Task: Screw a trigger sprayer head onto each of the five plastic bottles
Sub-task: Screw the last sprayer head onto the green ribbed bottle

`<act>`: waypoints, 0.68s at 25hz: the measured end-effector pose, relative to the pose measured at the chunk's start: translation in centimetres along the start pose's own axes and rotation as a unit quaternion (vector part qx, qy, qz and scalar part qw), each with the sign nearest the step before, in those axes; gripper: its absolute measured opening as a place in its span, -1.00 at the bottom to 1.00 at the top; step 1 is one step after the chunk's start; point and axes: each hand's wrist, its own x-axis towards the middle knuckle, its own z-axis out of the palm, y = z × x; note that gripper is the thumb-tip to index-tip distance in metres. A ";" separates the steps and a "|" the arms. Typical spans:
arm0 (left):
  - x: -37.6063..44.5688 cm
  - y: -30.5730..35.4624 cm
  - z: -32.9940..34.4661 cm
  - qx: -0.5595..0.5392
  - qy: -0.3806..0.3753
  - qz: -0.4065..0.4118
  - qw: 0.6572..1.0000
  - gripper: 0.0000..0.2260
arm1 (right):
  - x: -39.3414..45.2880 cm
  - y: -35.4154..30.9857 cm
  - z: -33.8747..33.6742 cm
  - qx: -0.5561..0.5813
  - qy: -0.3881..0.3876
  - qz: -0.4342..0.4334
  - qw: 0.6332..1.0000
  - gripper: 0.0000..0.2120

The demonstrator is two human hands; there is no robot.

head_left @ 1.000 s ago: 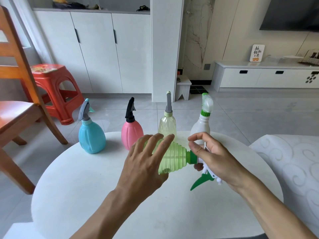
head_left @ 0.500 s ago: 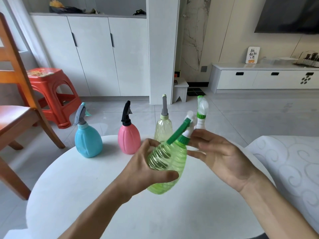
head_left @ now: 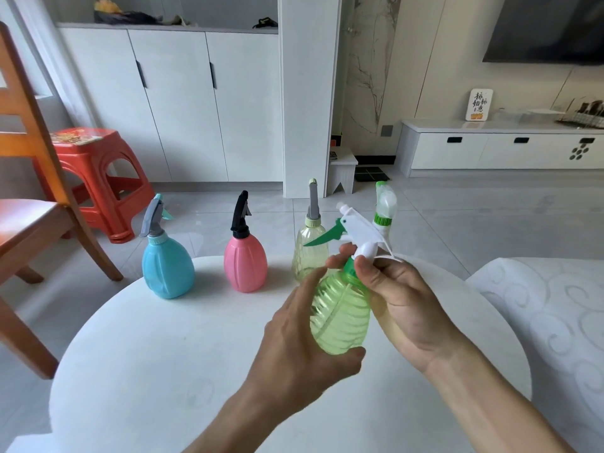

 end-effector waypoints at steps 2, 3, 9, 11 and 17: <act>0.3 0.0 0.0 -0.001 -0.012 0.013 1.000 -0.03 | 0.1 -1.0 -0.6 -0.013 -0.052 0.002 0.999 -0.46; 0.5 -0.1 -0.3 -0.011 -0.034 0.022 0.999 -0.02 | 0.1 -1.5 -1.0 -0.016 -0.075 0.005 0.997 -0.39; 1.1 -0.3 -1.6 -0.191 -0.225 -0.013 0.955 -0.21 | -0.2 -2.2 -1.3 0.023 -0.187 0.062 0.980 -0.54; 1.1 -0.5 -1.8 -0.230 -0.231 -0.018 0.945 -0.09 | -0.3 -2.0 -0.9 0.011 -0.154 0.049 0.987 -0.62; 0.8 -1.6 -1.3 -0.219 -0.166 -0.063 0.959 0.15 | -0.4 -1.0 0.7 -0.050 -0.045 -0.008 0.998 -0.59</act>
